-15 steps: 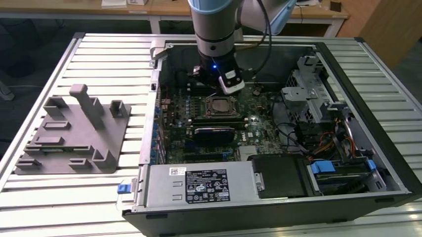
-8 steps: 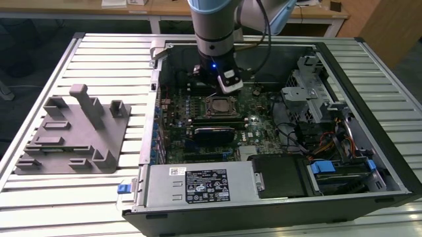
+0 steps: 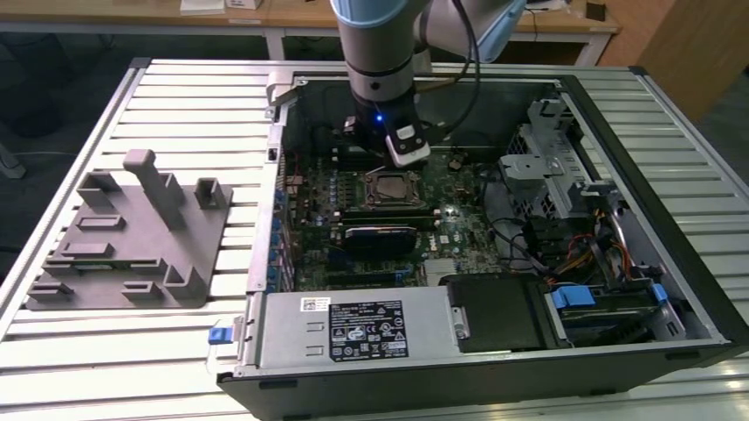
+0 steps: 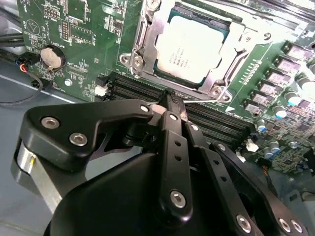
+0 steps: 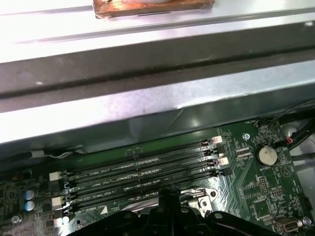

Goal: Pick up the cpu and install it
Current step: 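Install the first cpu locking lever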

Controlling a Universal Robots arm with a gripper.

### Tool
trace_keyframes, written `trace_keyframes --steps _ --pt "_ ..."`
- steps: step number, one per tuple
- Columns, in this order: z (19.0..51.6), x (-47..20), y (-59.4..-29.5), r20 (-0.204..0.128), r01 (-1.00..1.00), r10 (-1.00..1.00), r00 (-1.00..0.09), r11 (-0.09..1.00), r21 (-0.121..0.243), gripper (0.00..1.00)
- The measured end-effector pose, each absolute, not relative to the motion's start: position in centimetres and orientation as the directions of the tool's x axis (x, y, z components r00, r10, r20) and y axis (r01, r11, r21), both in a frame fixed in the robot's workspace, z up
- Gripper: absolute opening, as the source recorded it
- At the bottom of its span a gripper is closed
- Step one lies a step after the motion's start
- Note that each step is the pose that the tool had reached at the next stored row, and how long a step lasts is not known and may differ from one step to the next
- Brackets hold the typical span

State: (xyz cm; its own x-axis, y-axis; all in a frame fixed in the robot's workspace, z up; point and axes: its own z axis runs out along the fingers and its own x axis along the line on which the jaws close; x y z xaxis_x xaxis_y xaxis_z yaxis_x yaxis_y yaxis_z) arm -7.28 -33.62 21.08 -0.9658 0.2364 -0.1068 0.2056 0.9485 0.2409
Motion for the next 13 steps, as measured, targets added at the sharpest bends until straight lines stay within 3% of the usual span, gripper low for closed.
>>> trace_keyframes --steps 6,13 --pt "20.76 -7.28 -33.61 -0.135 0.203 0.241 -0.961 0.948 0.246 0.11" --pt "20.54 -7.79 -33.43 -0.142 0.214 0.254 -0.957 0.945 0.248 0.11"
